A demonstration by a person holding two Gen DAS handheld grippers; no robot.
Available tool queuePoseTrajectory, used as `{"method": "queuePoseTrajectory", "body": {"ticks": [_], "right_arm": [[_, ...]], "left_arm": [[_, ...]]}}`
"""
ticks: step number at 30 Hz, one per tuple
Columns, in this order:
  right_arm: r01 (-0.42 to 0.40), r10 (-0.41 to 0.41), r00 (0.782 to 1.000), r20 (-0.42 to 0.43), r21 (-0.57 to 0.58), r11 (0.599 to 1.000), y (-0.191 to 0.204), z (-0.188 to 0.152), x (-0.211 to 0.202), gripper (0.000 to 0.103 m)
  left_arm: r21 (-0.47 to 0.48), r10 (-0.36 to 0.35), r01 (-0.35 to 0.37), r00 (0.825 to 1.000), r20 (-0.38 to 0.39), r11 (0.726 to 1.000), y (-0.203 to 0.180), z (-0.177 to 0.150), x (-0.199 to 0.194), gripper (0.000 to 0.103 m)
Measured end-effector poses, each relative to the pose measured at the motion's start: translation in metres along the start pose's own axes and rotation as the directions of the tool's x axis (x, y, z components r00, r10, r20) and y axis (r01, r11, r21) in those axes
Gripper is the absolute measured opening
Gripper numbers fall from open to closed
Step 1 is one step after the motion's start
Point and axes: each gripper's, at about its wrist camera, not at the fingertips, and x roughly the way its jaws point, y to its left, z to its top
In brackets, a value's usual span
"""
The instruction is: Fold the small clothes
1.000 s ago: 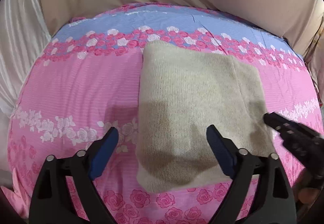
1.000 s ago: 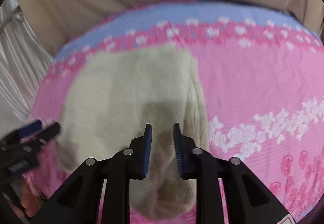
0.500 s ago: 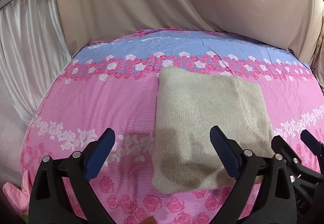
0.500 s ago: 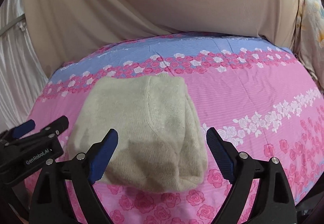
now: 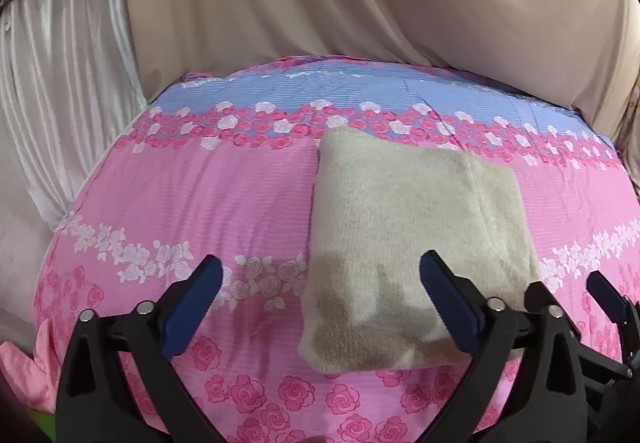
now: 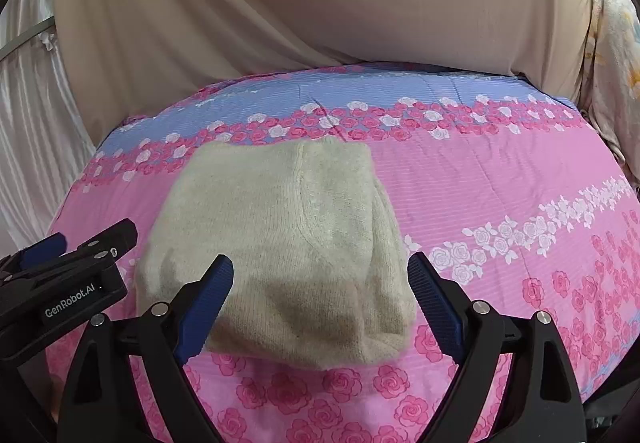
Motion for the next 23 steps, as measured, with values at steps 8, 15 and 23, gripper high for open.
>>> {"method": "queuePoseTrajectory", "body": {"ticks": [8,15,23], "right_arm": [[-0.008,0.008,1.0,0.001,-0.028,1.0,0.0053,-0.0021,-0.0006,0.087],[0.023,-0.023,1.0,-0.014,-0.019,1.0,0.0008,-0.0049,0.0021,0.087],[0.035,-0.035,0.999,-0.022,0.0,0.999,-0.0044,-0.0052,0.0031,0.087]], "left_arm": [[-0.003,-0.042,0.042,0.999,0.007,0.999,-0.0079,-0.005,-0.002,0.098],[0.004,0.017,-0.017,1.0,0.004,1.0,-0.0078,-0.0074,0.0023,0.098],[0.024,0.037,-0.036,0.999,-0.003,0.999,-0.0096,-0.0095,0.0027,0.098]]}}
